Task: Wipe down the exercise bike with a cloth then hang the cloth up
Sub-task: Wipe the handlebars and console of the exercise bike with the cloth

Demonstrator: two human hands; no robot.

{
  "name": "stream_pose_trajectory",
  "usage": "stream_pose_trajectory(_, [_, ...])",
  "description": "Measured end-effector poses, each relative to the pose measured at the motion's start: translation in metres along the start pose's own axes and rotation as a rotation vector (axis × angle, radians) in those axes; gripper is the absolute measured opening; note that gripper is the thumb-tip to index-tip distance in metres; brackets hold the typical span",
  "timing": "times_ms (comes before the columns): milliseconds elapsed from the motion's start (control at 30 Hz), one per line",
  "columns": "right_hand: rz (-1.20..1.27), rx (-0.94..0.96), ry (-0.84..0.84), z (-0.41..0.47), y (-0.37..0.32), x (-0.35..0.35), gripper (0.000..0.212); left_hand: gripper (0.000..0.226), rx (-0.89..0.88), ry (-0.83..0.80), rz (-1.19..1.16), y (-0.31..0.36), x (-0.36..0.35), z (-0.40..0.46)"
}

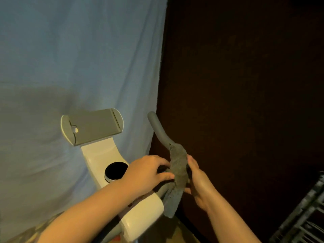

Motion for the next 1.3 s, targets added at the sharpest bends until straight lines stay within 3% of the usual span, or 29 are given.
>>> stream_pose_trajectory(133, [0.000,0.019,0.019,-0.008,-0.006,0.000,0.043,0.041,-0.006,-0.112,0.061,0.019,-0.009,0.015])
stream_pose_trajectory(300, [-0.129,0.106,0.077,-0.014,-0.006,-0.005,0.055,0.016,-0.024,-0.075,0.078,0.019,0.000,0.012])
stream_pose_trajectory(567, [-0.340,0.288,0.204,-0.021,-0.005,-0.019,0.071,0.021,-0.066,-0.285,0.075,0.000,0.007,-0.005])
stream_pose_trajectory(767, [-0.331,0.292,0.192,-0.024,0.017,-0.041,0.094,0.026,0.131,-0.055,0.218,-0.035,0.002,-0.003])
stream_pose_trajectory(900, [-0.270,0.303,0.230,0.002,0.015,-0.034,0.096,0.029,0.102,0.089,0.338,-0.028,0.000,-0.012])
stream_pose_trajectory(1000, [-0.333,0.314,0.266,0.023,-0.003,-0.019,0.087,0.030,0.096,0.137,0.375,-0.025,0.003,-0.016])
stream_pose_trajectory(1133, [-0.278,0.244,0.080,0.048,-0.031,-0.015,0.070,0.030,0.116,0.139,0.357,-0.028,0.004,-0.017])
stream_pose_trajectory(1300, [-0.175,0.364,0.293,0.018,-0.011,-0.013,0.062,0.029,0.118,0.120,0.365,-0.029,0.003,-0.016])
Point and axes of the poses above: each hand's wrist, its own z-axis towards the middle knuckle, its own x-axis out of the back of the hand, y = z × x, the point moved 10 cm from there along z, towards the middle knuckle, and after that the axes turned 15 degrees about z, right-handed, at the moved point
